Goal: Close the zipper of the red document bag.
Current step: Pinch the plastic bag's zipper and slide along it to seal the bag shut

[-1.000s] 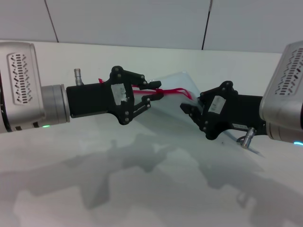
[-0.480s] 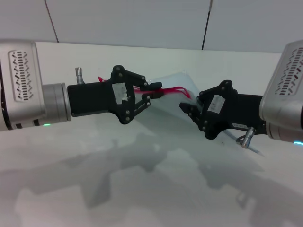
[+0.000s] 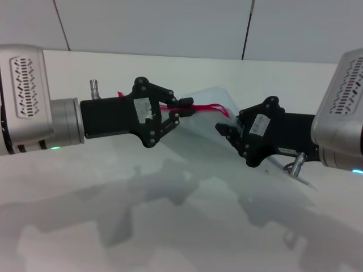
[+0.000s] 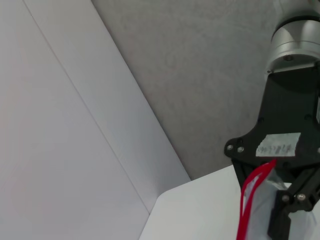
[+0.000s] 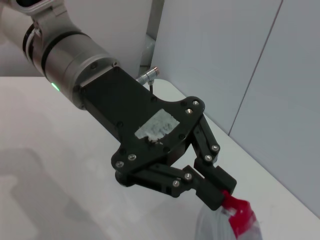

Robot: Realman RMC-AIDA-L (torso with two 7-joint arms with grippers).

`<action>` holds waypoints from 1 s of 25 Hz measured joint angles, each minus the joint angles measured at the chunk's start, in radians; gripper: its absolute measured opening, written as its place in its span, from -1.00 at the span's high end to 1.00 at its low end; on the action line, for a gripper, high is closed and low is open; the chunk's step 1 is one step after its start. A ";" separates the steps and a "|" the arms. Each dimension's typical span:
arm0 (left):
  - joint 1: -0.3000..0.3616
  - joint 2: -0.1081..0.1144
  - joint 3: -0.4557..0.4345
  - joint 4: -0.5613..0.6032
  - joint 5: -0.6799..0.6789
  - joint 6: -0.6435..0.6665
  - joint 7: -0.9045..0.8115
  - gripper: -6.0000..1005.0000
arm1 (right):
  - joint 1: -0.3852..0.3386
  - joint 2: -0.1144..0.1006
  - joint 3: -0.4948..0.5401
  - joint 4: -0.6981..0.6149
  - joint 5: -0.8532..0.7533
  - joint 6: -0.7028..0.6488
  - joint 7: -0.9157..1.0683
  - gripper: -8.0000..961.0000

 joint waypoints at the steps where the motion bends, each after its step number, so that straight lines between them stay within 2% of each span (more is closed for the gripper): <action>1: 0.000 0.001 0.000 0.000 0.000 0.000 -0.001 0.82 | 0.000 0.000 0.000 0.000 0.000 0.000 0.000 0.88; 25: -0.003 0.001 0.005 0.000 0.004 0.017 -0.003 0.83 | 0.000 0.001 0.000 -0.003 0.000 0.004 0.000 0.88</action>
